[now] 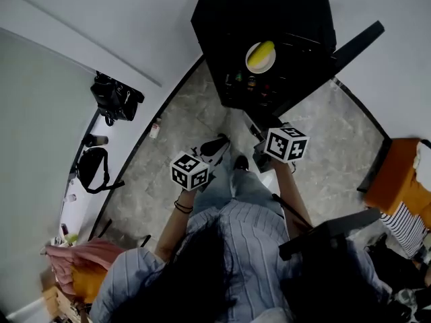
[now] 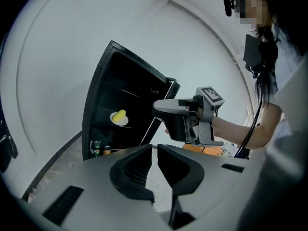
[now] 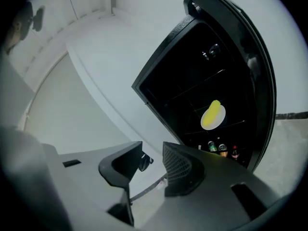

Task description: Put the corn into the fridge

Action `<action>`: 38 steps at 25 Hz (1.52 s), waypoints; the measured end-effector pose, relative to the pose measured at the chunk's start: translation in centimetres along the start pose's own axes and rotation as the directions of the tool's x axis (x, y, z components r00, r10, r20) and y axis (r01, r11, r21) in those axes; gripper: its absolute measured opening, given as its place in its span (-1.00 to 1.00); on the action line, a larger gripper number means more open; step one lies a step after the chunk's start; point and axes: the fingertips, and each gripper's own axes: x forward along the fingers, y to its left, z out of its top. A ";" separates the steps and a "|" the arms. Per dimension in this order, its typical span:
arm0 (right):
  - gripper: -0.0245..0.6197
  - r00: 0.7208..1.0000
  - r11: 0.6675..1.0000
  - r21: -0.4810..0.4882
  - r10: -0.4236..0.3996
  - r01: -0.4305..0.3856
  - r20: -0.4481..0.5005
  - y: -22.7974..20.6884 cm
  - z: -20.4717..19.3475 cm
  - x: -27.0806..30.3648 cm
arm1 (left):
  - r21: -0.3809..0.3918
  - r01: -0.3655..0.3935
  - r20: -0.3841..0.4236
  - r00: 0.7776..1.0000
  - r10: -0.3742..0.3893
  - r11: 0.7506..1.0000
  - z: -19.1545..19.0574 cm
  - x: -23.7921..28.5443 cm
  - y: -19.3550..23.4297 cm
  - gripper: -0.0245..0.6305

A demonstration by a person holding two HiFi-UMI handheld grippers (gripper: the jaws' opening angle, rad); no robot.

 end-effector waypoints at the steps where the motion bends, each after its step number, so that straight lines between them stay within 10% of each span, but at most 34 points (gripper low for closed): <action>1: -0.48 1.000 1.000 -0.011 0.008 -0.008 -0.007 0.5 -0.4 -0.2 | 0.001 -0.002 -0.005 1.000 0.002 1.000 -0.2 -0.1 -0.2 -0.80; 15: -0.50 0.993 0.993 -0.092 0.071 -0.080 -0.098 5.7 -2.6 0.7 | 0.005 -0.039 0.062 0.997 0.038 0.999 2.4 -2.3 0.9 -0.80; 38: -0.50 1.000 0.999 -0.025 0.030 -0.030 -0.006 19.4 -14.6 -1.1 | 0.066 0.050 0.075 0.996 -0.055 0.997 -4.0 -18.0 1.0 -0.80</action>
